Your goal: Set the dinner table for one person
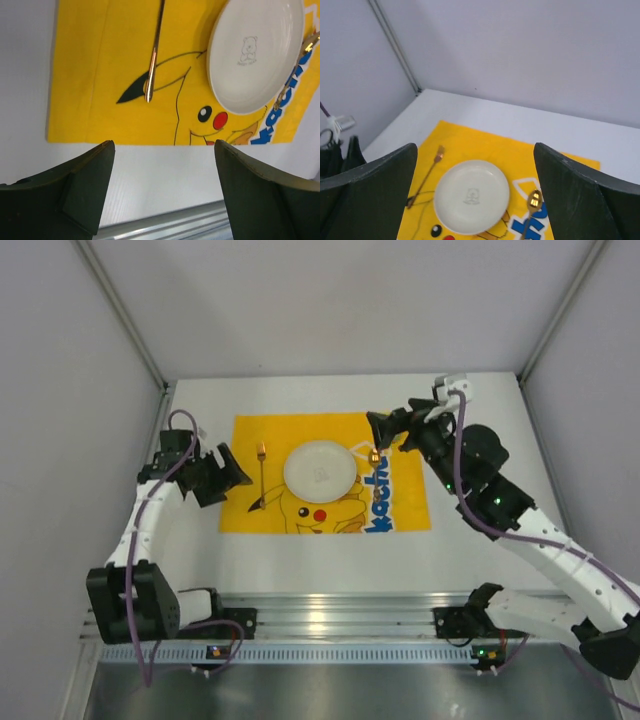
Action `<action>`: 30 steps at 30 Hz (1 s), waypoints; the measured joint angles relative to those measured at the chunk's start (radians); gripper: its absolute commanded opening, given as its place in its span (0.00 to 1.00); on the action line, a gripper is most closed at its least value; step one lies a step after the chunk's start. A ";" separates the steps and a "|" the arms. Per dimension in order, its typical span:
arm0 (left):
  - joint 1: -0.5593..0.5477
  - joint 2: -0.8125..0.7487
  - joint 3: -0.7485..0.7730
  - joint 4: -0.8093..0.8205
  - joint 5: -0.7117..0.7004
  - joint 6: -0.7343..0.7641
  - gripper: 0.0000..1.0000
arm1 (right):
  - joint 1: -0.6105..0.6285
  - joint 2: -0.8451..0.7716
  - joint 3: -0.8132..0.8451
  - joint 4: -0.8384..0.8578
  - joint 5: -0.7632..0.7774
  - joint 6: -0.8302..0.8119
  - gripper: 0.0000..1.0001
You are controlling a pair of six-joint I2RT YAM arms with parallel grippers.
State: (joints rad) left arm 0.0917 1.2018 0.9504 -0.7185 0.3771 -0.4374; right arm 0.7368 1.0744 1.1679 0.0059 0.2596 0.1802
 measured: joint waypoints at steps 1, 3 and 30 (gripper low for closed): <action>-0.005 0.039 0.012 0.019 -0.013 -0.005 0.84 | 0.000 -0.045 -0.077 0.039 0.008 -0.038 1.00; -0.024 0.094 0.022 0.082 -0.083 0.002 0.84 | 0.001 -0.117 -0.223 0.085 0.028 -0.084 1.00; -0.153 0.354 -0.681 1.709 -0.476 0.406 0.90 | 0.001 -0.619 -0.613 -0.212 0.289 0.104 1.00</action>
State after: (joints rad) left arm -0.0616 1.5555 0.2699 0.9905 -0.0990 -0.0311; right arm 0.7376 0.4557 0.5549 -0.2058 0.5484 0.2844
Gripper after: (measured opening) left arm 0.913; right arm 0.996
